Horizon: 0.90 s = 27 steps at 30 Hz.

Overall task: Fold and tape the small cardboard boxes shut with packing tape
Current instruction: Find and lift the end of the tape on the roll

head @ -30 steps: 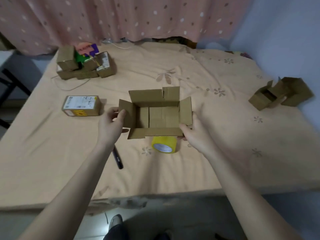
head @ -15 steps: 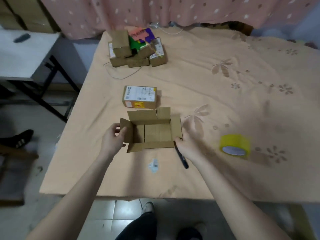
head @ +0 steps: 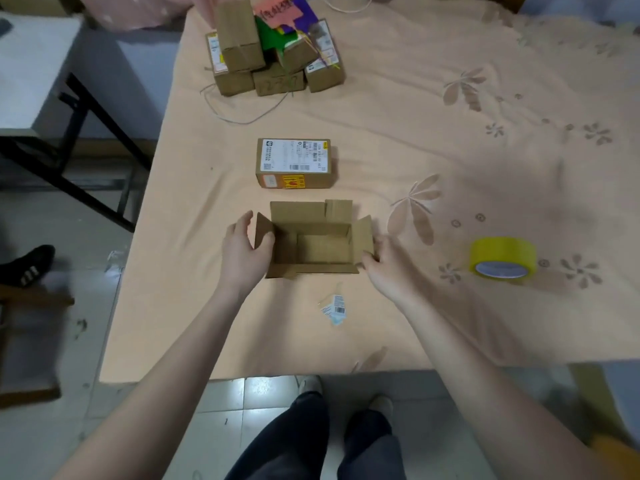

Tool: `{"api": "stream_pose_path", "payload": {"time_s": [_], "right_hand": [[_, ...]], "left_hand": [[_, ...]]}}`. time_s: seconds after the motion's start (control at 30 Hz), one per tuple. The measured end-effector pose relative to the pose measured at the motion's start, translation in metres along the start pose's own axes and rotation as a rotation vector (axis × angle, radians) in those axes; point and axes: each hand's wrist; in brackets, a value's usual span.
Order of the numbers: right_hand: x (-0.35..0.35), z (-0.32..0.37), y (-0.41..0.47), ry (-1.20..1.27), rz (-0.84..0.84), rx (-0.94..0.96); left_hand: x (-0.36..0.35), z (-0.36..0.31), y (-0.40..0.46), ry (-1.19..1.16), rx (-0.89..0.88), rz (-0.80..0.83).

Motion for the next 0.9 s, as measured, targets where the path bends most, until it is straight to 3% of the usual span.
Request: {"api": "stream_pose_path", "payload": {"time_s": [0.17, 0.3, 0.43, 0.67, 0.9], "right_hand": [[0.049, -0.011, -0.008, -0.083, -0.177, 0.054], [0.101, -0.041, -0.013, -0.365, -0.346, 0.018], [0.142, -0.08, -0.024, -0.476, -0.412, -0.065], [0.177, -0.127, -0.022, -0.603, -0.295, -0.136], [0.195, -0.132, -0.019, -0.606, -0.249, -0.023]], "left_hand": [[-0.021, -0.049, -0.007, 0.137, -0.242, -0.013], [-0.068, -0.08, -0.015, 0.22, -0.421, 0.168], [-0.122, -0.103, -0.023, 0.231, -0.499, 0.378], [-0.191, -0.124, -0.026, 0.24, -0.437, 0.563], [-0.217, -0.12, -0.02, 0.233, -0.298, 0.539]]}}
Point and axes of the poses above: each hand's wrist, its own y-axis towards the middle knuckle, its own x-axis out of the back of the hand, z = x × y, and after that the axes turned 12 degrees about z, right-handed
